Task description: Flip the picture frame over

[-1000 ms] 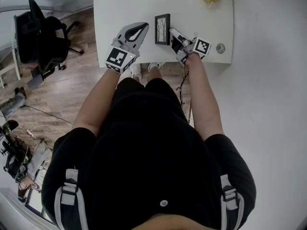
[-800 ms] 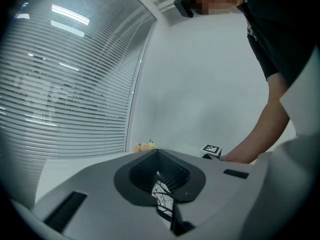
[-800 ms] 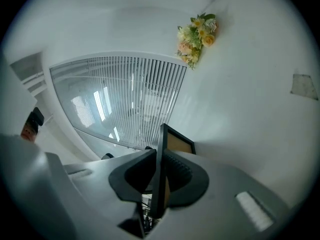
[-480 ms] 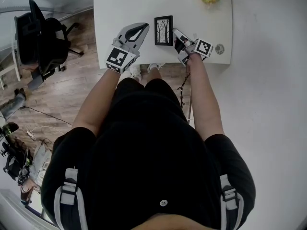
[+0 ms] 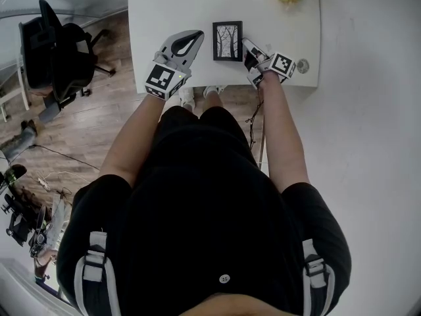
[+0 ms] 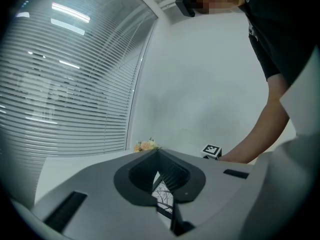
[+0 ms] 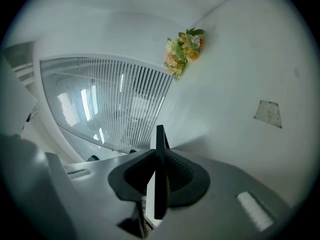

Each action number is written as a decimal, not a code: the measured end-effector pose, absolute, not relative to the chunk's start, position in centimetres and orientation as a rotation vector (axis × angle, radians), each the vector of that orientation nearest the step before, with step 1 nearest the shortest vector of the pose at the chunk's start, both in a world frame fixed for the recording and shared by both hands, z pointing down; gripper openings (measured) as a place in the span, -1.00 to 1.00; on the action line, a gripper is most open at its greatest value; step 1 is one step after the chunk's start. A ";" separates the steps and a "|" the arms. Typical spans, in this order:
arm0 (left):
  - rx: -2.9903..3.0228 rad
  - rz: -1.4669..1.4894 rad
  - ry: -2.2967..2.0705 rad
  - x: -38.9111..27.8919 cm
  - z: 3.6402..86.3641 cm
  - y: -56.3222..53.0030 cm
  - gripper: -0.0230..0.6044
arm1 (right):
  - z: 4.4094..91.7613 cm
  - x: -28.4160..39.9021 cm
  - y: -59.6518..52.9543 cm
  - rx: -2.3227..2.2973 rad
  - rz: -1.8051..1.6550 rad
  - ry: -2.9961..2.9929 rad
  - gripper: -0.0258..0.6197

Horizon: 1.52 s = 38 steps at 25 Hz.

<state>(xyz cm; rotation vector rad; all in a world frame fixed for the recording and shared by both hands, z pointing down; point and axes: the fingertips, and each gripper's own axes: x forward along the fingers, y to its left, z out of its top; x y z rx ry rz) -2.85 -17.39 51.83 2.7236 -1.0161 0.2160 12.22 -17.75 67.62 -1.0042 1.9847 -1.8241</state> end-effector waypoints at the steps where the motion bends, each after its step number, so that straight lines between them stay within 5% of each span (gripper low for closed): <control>1: 2.724 0.215 -1.017 -2.9 51.8 -17.4 -0.91 | 67.7 12.2 -17.7 -1.012 -1.824 1.990 -0.70; 21: 2.753 0.279 -1.000 -2.4 50.6 -17.3 -0.91 | 63.6 12.1 -17.3 -1.163 -1.634 2.415 -0.68; 38: 2.797 0.247 -0.936 -1.2 45.3 -16.2 -0.90 | 46.6 8.7 -16.8 -1.324 -0.514 3.026 -0.74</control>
